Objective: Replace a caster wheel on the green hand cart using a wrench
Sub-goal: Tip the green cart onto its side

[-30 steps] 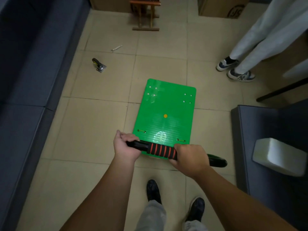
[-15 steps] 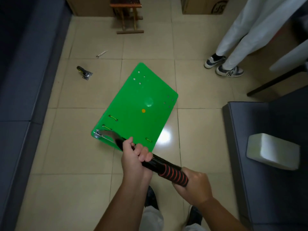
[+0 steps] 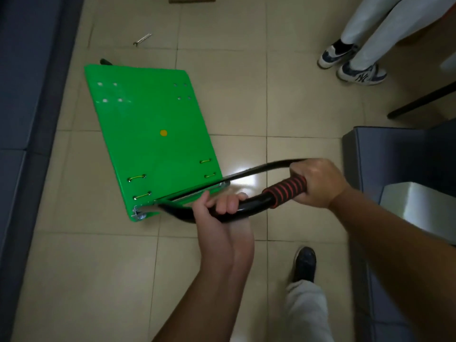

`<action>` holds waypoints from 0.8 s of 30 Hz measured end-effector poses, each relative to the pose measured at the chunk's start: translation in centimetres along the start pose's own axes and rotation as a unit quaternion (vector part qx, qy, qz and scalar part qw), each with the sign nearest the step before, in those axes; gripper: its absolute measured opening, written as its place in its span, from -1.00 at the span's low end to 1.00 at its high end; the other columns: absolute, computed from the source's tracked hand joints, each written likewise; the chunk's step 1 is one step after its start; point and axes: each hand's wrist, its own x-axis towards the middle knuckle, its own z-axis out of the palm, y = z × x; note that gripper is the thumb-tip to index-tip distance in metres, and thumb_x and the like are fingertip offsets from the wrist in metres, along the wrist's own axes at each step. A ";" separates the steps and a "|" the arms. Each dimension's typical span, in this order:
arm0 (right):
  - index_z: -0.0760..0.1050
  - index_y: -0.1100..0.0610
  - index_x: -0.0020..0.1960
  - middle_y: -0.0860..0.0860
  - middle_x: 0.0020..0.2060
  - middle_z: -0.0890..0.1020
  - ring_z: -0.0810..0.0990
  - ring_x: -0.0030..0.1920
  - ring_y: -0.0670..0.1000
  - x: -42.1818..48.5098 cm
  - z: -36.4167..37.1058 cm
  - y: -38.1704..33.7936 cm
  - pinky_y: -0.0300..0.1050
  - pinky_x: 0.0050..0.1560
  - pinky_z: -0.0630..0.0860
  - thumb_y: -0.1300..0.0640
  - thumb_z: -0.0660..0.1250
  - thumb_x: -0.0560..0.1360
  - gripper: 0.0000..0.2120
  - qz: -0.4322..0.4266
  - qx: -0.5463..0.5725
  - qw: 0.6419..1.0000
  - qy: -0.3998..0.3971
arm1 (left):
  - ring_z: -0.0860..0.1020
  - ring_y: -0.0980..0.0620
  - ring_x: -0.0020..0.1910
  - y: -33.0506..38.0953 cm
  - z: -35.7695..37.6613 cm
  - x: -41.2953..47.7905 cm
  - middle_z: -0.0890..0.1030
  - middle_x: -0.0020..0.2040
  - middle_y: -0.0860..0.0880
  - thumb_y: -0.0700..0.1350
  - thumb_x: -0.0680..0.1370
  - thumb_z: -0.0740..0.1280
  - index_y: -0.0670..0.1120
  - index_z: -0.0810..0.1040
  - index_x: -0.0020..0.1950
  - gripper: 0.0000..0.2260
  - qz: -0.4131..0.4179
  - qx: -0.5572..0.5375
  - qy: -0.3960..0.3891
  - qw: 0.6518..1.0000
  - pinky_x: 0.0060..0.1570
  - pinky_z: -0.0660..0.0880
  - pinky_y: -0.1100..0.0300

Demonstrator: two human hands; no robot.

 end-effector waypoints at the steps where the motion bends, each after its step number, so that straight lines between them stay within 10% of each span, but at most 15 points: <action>1: 0.48 0.09 -0.27 -0.07 -0.44 0.51 0.50 -0.44 0.00 0.4 -0.4 1.1 -0.03 -0.36 0.58 -0.17 0.28 0.37 -0.69 -0.001 -0.001 1.000 -0.001 | 0.32 0.08 -0.46 -0.9 0.1 0.0 0.24 -0.40 0.05 -0.17 0.63 0.19 -0.01 0.29 -0.24 -0.75 -0.015 -0.008 -0.007 1.000 -0.07 0.50 0.07; 6: 0.47 0.13 -0.28 -0.02 -0.41 0.51 0.50 -0.37 0.04 1.3 -0.8 5.6 -0.02 -0.25 0.55 -0.11 0.24 0.33 -0.71 -0.014 0.015 0.999 -0.036 | 0.60 -0.09 -0.21 -2.9 -1.8 1.3 0.47 -0.33 -0.05 -0.01 0.60 0.29 -0.07 0.41 -0.24 -0.75 -0.052 -0.024 -0.042 0.997 0.19 0.54 -0.09; 12: 0.48 0.09 -0.25 -0.02 -0.30 0.46 0.44 -0.20 0.05 -1.6 2.8 11.6 0.09 0.09 0.41 -0.03 0.27 0.37 -0.82 0.054 0.025 0.997 -0.050 | 0.59 0.12 -0.41 -6.1 -2.8 8.1 0.52 -0.39 0.05 -0.07 0.58 0.40 -0.08 0.48 -0.16 -0.82 0.022 -0.232 0.016 0.972 -0.29 0.64 0.18; 18: 0.46 0.15 -0.19 0.06 -0.15 0.44 0.43 -0.04 0.15 -3.8 8.7 17.8 0.02 0.05 0.41 0.26 0.46 0.38 -0.83 0.187 0.142 0.972 0.028 | 0.24 0.16 -0.69 -12.1 0.9 13.3 0.23 -0.64 0.10 -0.12 0.64 0.16 0.02 0.22 -0.48 -0.53 0.048 -0.067 -0.002 0.997 -0.66 0.27 0.32; 24: 0.52 0.21 -0.22 0.09 -0.22 0.54 0.54 -0.11 0.19 -4.8 11.1 22.1 0.06 0.10 0.50 -0.04 0.38 0.38 -0.71 0.298 0.243 0.922 0.042 | 0.23 0.11 -0.64 -17.3 8.1 17.1 0.23 -0.61 0.12 -0.17 0.63 0.19 0.01 0.20 -0.41 -0.59 0.066 -0.011 0.049 0.997 -0.56 0.29 0.32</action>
